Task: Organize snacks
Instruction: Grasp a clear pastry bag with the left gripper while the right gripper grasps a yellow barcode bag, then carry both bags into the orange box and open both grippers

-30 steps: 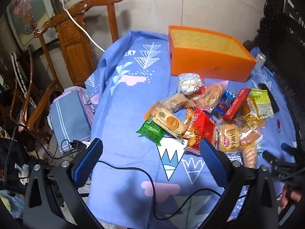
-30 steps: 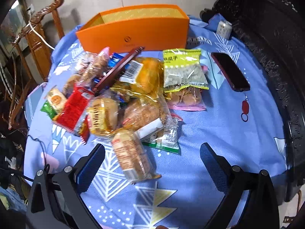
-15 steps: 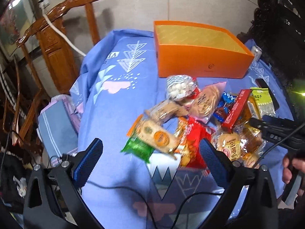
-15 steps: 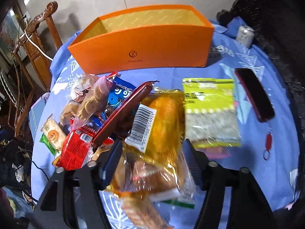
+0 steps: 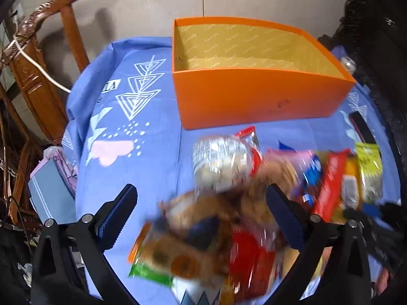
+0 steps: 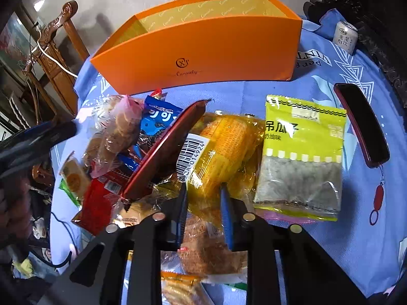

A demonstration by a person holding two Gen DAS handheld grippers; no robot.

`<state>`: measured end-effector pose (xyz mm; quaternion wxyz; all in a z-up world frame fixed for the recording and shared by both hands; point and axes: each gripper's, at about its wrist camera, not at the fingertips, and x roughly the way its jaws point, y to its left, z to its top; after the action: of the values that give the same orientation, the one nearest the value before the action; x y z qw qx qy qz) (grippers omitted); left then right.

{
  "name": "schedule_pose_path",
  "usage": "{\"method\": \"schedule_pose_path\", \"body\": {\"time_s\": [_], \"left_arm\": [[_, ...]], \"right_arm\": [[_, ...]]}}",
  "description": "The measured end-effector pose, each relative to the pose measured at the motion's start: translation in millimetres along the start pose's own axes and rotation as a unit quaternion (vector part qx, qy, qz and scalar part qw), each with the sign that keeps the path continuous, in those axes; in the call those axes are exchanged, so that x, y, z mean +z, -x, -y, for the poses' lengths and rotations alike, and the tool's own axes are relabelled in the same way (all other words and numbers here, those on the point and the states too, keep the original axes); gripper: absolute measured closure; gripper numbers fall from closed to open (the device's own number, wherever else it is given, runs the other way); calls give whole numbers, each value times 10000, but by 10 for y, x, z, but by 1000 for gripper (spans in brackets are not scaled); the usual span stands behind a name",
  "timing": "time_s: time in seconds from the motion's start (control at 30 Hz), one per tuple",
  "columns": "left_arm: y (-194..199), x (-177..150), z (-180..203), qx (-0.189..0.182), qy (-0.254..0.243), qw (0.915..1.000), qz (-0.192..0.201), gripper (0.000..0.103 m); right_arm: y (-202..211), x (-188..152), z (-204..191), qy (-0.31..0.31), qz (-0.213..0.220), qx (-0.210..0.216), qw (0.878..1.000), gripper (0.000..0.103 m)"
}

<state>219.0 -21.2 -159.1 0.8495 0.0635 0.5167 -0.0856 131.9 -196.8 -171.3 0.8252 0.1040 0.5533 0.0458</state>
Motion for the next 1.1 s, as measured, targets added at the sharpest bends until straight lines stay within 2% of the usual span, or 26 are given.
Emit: {"method": "schedule_pose_path", "body": {"time_s": [0.2,0.27,0.3,0.33,0.37,0.43,0.53,0.73,0.83,0.97,1.1], "left_arm": [[-433,238,-10,-80,189,9994,-263,4],[-548,253,3,-195,168,9989,-381,16],[-603,250,15,-361,168,9981,-468,27],[-656,245,23,-504,187,9970,-559,32],[-703,228,30,-540,211,9963,-627,36],[-706,204,32,-498,189,9972,-516,41],[-666,188,-14,-629,304,9965,-458,49],[-271,155,-156,-829,491,9953,-113,50],[24,214,-183,-733,415,9963,172,50],[431,452,-202,-636,362,9957,559,50],[710,808,-212,-628,442,9930,895,50]], "right_arm": [[151,5,3,-38,89,42,9999,82],[190,18,-8,-37,114,52,9999,82],[220,35,-15,-34,151,39,9999,82],[236,47,-10,-34,168,28,9998,82],[249,61,-9,-49,184,16,9998,82],[296,95,10,-115,242,38,9996,82],[419,169,2,-98,402,29,9991,82],[734,330,-48,-24,859,90,9963,83],[874,441,-82,27,1105,126,9938,83],[1012,698,-160,212,1485,121,9886,83],[1065,1134,-195,358,1824,118,9825,83]]}}
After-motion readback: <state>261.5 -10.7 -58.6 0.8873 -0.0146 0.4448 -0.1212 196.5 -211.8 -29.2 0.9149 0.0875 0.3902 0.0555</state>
